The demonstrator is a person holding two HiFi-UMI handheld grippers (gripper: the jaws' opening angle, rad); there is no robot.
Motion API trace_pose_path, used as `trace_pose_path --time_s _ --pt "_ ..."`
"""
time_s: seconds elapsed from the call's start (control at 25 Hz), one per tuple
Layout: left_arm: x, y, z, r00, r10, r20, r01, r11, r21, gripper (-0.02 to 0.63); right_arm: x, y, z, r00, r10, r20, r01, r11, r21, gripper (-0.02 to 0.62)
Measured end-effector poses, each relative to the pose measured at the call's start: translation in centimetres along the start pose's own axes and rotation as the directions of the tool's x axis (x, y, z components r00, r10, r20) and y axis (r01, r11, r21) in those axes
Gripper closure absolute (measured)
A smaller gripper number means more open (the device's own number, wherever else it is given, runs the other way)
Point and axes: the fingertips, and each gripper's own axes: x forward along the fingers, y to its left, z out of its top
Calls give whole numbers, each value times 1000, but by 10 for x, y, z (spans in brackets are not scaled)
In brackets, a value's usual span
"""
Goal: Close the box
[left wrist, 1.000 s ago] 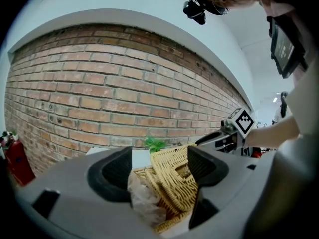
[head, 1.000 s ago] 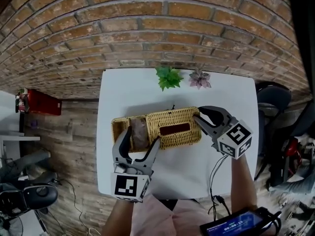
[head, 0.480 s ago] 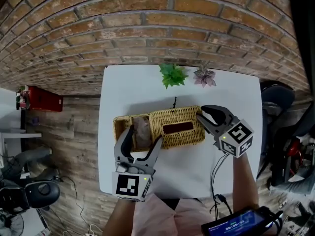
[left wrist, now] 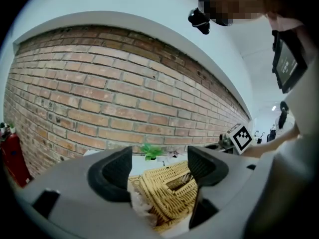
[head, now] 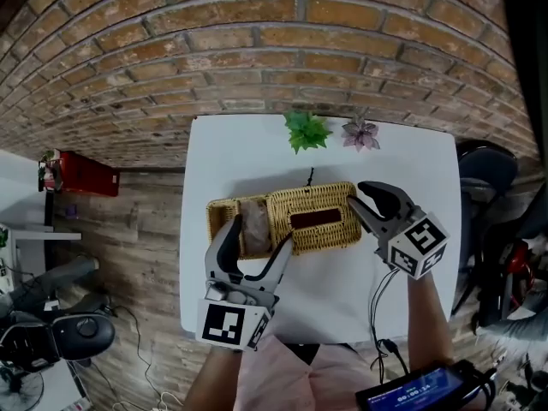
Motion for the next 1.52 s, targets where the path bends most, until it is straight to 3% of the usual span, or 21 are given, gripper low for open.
trace_pose_path --time_s 0.2,0.32,0.36,0.52,0.64,1.04,1.52 --pt "-17 -16 41 996 10 84 -12 1000 29 252 -20 39 38 994 28 102 -26 1000 -15 469" --pt "-31 -27 67 990 40 138 -47 998 46 267 -41 60 65 984 -2 176 8 999 -32 489" --pt "-37 -31 75 987 53 155 -62 997 54 292 -50 67 74 979 -14 202 22 999 -39 499" --pt "-54 -47 98 973 112 201 -133 987 94 512 -82 95 105 956 -74 285 105 990 -95 551" --pt "-63 -62 111 960 144 239 -175 978 114 569 -105 108 120 931 -137 338 184 976 -112 595" --pt "-84 -92 145 934 137 330 -196 969 153 586 -148 120 143 882 -202 427 280 951 -129 596" --pt "-84 -91 145 937 119 329 -178 972 153 589 -150 125 146 873 -219 436 309 939 -148 598"
